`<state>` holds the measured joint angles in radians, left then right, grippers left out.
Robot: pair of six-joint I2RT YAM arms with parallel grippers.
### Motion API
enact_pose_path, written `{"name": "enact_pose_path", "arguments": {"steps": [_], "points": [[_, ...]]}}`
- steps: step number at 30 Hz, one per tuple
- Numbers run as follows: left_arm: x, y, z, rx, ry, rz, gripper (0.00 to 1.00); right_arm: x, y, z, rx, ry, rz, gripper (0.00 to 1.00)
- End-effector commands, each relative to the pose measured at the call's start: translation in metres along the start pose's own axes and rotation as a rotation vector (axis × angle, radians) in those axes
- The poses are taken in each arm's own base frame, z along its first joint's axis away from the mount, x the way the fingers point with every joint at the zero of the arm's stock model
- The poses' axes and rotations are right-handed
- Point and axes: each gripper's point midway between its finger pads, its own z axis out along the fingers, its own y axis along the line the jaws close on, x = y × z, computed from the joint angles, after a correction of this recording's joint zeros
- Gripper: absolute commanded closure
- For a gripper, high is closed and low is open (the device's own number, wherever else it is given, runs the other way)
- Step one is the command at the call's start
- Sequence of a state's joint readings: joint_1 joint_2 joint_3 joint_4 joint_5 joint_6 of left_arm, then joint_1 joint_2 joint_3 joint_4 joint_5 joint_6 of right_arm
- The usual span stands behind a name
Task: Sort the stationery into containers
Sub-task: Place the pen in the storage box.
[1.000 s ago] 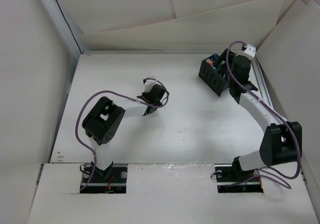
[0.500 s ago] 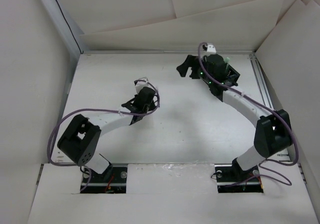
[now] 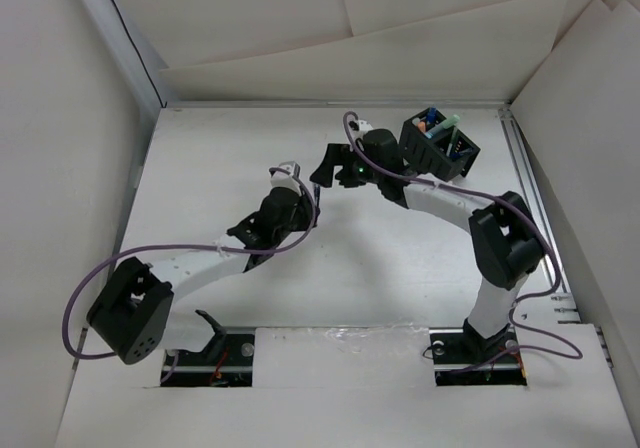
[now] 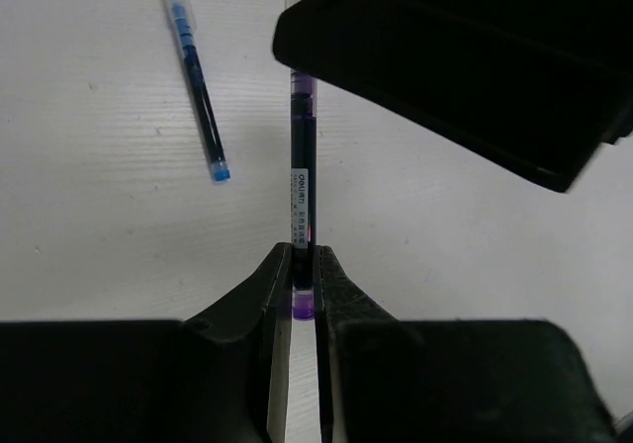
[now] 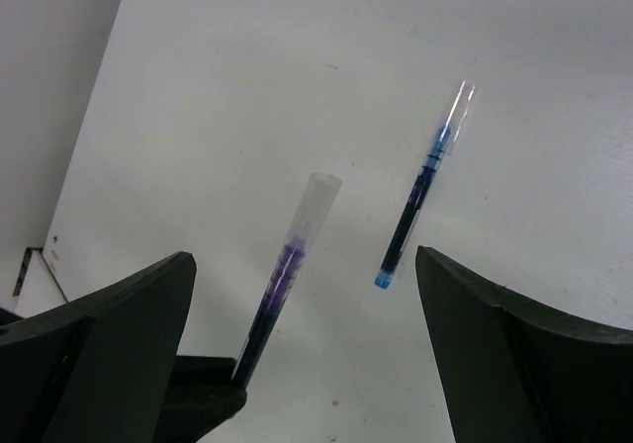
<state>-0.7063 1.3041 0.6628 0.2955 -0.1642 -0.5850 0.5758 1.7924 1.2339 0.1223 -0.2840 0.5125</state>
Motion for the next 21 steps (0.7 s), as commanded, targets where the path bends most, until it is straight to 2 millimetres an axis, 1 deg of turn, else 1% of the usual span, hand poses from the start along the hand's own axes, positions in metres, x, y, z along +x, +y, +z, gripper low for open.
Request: {"name": "enact_pose_path", "arguments": {"steps": [1, 2, 3, 4, 5, 6, 7, 8, 9, 10, 11, 13, 14, 15, 16, 17, 18, 19, 20, 21], "points": [[-0.011, -0.018, -0.007, 0.092, -0.044, 0.004, 1.00, -0.022, 0.025, 0.004, -0.126, -0.048, 0.025, 0.02], [-0.011, -0.020, -0.009, 0.109, -0.050, 0.002, 1.00, -0.019, 0.025, 0.004, -0.136, -0.046, 0.032, 0.04], [-0.009, -0.020, -0.009, 0.116, -0.045, 0.002, 1.00, -0.025, 0.023, 0.004, -0.136, -0.060, 0.046, 0.04], [-0.009, -0.020, -0.009, 0.116, -0.045, 0.002, 1.00, -0.024, 0.025, 0.003, -0.144, -0.055, 0.046, 0.06], [-0.007, -0.022, -0.010, 0.126, -0.038, 0.003, 1.00, -0.022, 0.023, 0.006, -0.144, -0.054, 0.055, 0.12], [-0.009, -0.023, -0.010, 0.131, -0.045, 0.011, 1.00, -0.022, 0.020, 0.005, -0.149, -0.054, 0.066, 0.16], [-0.009, -0.023, -0.010, 0.131, -0.045, 0.011, 1.00, -0.019, 0.022, 0.007, -0.166, -0.041, 0.065, 0.18], [-0.009, -0.023, -0.010, 0.131, -0.045, 0.011, 1.00, -0.021, 0.020, 0.006, -0.178, -0.050, 0.083, 0.24], [-0.009, -0.023, -0.010, 0.131, -0.045, 0.011, 1.00, -0.020, 0.021, 0.008, -0.192, -0.047, 0.089, 0.30], [-0.008, -0.024, -0.010, 0.139, -0.040, 0.011, 1.00, -0.017, 0.020, 0.006, -0.208, -0.036, 0.099, 0.36], [-0.008, -0.024, -0.010, 0.139, -0.040, 0.011, 1.00, -0.014, 0.021, 0.005, -0.218, -0.032, 0.097, 0.39], [-0.010, -0.025, -0.010, 0.144, -0.047, 0.010, 1.00, -0.010, 0.019, 0.010, -0.227, -0.022, 0.112, 0.41], [-0.010, -0.025, -0.010, 0.144, -0.047, 0.010, 1.00, -0.010, 0.019, 0.010, -0.228, -0.022, 0.112, 0.43], [-0.010, -0.025, -0.010, 0.144, -0.047, 0.010, 1.00, -0.003, 0.014, 0.013, -0.218, -0.008, 0.119, 0.46], [-0.010, -0.025, -0.010, 0.144, -0.047, 0.010, 1.00, -0.004, 0.017, 0.012, -0.232, -0.008, 0.125, 0.49], [-0.010, -0.025, -0.010, 0.144, -0.047, 0.010, 1.00, -0.007, 0.013, 0.011, -0.226, -0.014, 0.128, 0.53], [-0.010, -0.025, -0.010, 0.144, -0.047, 0.010, 1.00, -0.004, 0.014, 0.011, -0.235, -0.008, 0.135, 0.56], [-0.010, -0.025, -0.010, 0.144, -0.047, 0.010, 1.00, -0.006, 0.015, 0.011, -0.242, -0.017, 0.130, 0.62], [-0.010, -0.025, -0.010, 0.144, -0.047, 0.010, 1.00, -0.006, 0.015, 0.011, -0.242, -0.017, 0.130, 0.65], [-0.010, -0.025, -0.010, 0.144, -0.047, 0.010, 1.00, -0.009, 0.011, 0.010, -0.236, -0.023, 0.133, 0.68]]}}
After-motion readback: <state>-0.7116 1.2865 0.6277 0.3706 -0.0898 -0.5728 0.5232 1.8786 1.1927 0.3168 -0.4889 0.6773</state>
